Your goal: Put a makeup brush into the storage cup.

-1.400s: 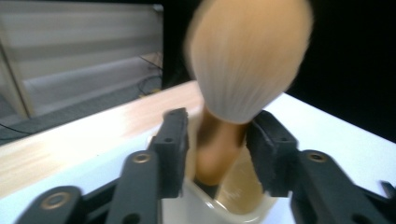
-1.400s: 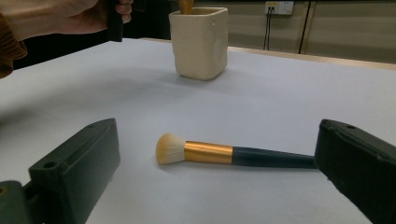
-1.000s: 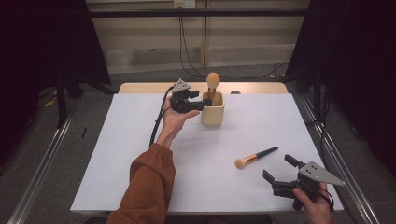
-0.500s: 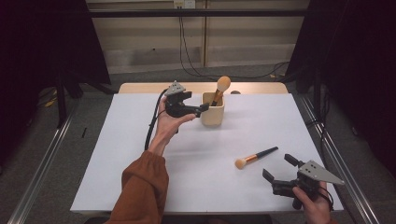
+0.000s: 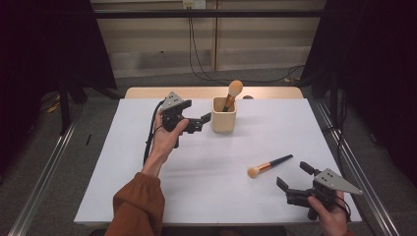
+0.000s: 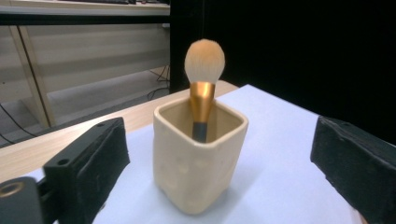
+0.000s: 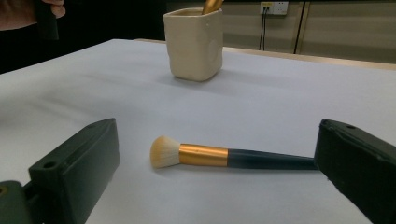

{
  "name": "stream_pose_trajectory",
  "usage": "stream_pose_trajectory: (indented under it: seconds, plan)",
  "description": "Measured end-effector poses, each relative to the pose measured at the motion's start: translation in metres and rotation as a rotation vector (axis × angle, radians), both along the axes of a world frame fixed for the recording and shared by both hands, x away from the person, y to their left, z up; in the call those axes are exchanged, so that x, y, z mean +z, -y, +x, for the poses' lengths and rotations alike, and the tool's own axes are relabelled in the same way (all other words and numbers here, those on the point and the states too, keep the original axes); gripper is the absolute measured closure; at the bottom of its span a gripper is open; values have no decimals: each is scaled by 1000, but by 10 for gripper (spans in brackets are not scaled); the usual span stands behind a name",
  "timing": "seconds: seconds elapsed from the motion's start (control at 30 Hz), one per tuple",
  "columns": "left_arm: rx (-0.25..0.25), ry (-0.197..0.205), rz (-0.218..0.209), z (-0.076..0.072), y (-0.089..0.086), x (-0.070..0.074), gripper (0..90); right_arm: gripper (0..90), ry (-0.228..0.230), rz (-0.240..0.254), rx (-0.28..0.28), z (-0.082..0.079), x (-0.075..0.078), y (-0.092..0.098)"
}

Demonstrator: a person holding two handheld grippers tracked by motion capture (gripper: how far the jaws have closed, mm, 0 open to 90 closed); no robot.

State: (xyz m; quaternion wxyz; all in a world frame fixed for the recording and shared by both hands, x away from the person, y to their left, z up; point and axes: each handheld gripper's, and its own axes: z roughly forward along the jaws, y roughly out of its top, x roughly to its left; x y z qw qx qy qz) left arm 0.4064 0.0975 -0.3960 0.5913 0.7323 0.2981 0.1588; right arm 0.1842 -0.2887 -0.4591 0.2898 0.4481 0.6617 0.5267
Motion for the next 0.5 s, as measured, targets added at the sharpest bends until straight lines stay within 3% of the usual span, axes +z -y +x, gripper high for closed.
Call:
stream_pose_trajectory:
  seconds: [0.23,0.5]
  plan:
    - [-9,-17,-8,-10,-12,-5,47,0,0,1,-5,-2,0,1]
    - [46,-1,-11,-27,-35,-5,37,1,2,0,-13,-4,1,2]
